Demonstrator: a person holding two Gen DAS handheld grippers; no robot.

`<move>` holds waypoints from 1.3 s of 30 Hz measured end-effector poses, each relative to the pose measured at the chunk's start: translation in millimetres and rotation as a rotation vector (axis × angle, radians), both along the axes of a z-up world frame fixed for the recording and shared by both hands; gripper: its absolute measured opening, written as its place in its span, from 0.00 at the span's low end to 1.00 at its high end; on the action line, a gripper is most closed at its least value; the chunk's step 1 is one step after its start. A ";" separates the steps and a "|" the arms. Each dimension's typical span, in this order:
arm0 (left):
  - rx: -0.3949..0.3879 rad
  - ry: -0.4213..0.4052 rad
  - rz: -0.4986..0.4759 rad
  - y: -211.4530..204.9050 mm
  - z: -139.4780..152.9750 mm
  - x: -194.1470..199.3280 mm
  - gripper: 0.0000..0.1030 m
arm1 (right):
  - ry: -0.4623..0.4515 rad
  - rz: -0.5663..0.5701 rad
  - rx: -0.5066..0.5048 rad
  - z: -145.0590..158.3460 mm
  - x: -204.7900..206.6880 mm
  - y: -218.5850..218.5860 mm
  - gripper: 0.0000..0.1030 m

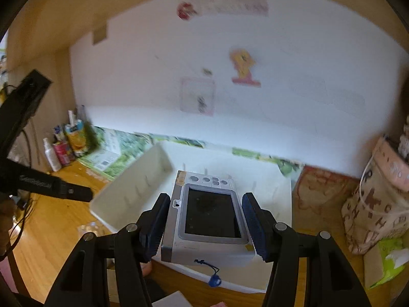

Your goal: Organize rigid objects

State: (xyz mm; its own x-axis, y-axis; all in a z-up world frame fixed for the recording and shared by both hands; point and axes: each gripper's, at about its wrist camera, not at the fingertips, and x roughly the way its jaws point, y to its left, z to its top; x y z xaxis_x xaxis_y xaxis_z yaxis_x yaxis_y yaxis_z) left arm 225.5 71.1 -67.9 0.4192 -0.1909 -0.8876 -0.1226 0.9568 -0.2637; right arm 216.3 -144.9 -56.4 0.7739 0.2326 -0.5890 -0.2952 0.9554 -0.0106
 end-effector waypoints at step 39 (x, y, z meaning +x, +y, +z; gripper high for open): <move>0.148 -0.182 0.069 23.0 55.3 -105.8 0.23 | -0.008 -0.026 0.134 34.1 -68.9 -16.9 0.78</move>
State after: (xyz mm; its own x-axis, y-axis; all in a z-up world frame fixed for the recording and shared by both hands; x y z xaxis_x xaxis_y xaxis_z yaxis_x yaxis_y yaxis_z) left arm 119.8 94.1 -12.6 0.5825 -0.0292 -0.8123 -0.1526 0.9777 -0.1446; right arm 147.4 -161.9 -22.3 0.7853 0.2882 -0.5479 -0.2706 0.9558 0.1150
